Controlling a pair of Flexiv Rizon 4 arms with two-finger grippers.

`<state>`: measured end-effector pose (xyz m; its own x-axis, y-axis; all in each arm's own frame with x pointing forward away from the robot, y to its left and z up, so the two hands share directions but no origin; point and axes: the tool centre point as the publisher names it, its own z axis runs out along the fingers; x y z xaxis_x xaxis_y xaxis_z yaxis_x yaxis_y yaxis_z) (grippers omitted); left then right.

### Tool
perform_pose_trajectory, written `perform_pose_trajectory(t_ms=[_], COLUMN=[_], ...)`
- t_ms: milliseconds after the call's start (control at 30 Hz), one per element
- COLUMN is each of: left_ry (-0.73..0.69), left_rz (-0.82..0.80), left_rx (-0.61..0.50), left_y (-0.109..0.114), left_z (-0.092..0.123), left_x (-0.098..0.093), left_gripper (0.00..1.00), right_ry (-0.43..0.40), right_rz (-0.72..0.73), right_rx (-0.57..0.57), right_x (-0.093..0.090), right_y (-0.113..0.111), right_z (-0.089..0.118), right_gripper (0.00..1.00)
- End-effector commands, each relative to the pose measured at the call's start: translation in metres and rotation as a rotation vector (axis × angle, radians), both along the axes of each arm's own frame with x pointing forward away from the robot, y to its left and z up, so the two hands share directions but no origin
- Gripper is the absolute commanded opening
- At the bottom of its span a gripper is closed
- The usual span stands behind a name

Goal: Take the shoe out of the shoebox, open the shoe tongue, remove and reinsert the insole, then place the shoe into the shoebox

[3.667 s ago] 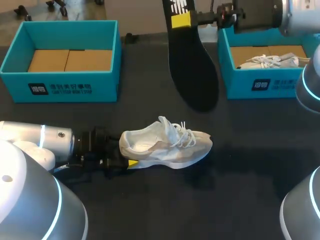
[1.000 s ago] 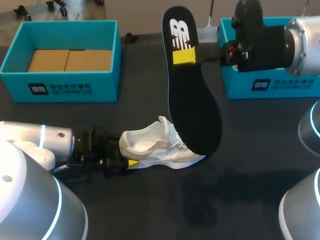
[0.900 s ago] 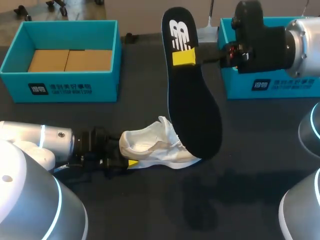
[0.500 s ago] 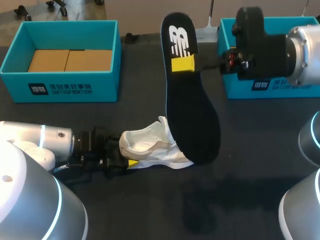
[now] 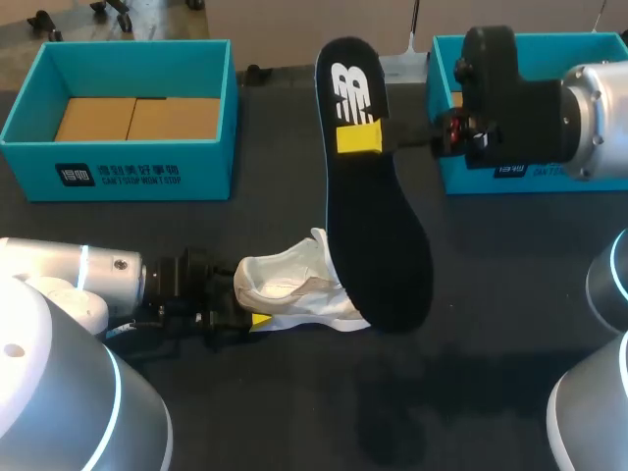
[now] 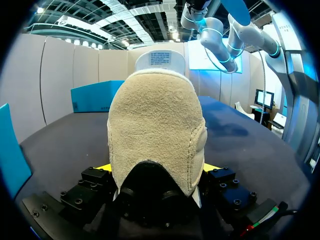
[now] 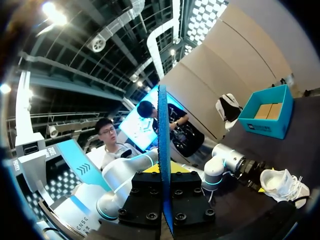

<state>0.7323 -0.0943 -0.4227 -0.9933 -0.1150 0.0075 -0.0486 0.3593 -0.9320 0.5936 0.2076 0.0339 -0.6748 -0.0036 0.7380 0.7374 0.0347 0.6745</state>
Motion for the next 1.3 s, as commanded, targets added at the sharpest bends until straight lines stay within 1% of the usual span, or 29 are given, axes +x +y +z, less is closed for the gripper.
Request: perform_pose_trajectory(t_ms=[33,167,200,233,267,433,567,667,833,1100,1200,1300], left_ry=[0.000,0.000,0.004,0.001,0.014,0.007,0.010,0.000,-0.016,-0.018,-0.015,-0.022], left_rz=[-0.001,-0.005,-0.012,-0.013,-0.004,-0.034,-0.033,-0.022,0.014,0.014,0.006,-0.009], left_rx=[0.004,0.010,0.017,0.032,0.050,0.094,0.109,0.122,0.147,0.182,0.220,0.213], left_y=[0.000,0.002,0.004,0.005,0.006,0.008,0.014,0.019,0.029,0.042,0.049,0.058], left_z=[-0.003,-0.002,-0.001,-0.001,-0.001,0.001,0.006,0.009,0.014,0.031,0.037,0.047], left_x=[-0.001,-0.002,-0.003,-0.005,-0.006,-0.011,-0.010,-0.008,0.002,0.006,0.005,0.006], left_gripper=[0.00,0.00,0.15,0.46,1.00,1.00,1.00,1.00,1.00,1.00,1.00,1.00], right_ry=[0.001,0.001,0.001,0.001,0.001,0.001,0.001,0.001,0.001,0.001,0.001,0.001], right_rz=[-0.002,-0.002,-0.002,-0.002,-0.002,-0.002,-0.002,-0.002,-0.002,-0.002,-0.002,-0.002], right_rx=[0.000,0.000,0.000,0.000,0.000,0.000,0.000,0.000,0.000,0.000,0.000,0.000], right_x=[0.000,0.000,0.000,0.000,0.000,0.000,0.000,0.000,0.000,0.000,0.000,0.000], right_y=[0.004,0.004,0.004,0.004,0.004,0.004,0.004,0.004,0.004,0.004,0.004,0.004], right_z=[-0.001,-0.001,-0.001,-0.001,-0.001,-0.001,-0.001,-0.001,-0.001,-0.001,-0.001,-0.001], right_gripper=[0.00,0.00,0.00,0.00,0.00,0.00,0.00,0.00,0.00,0.00,0.00,0.00])
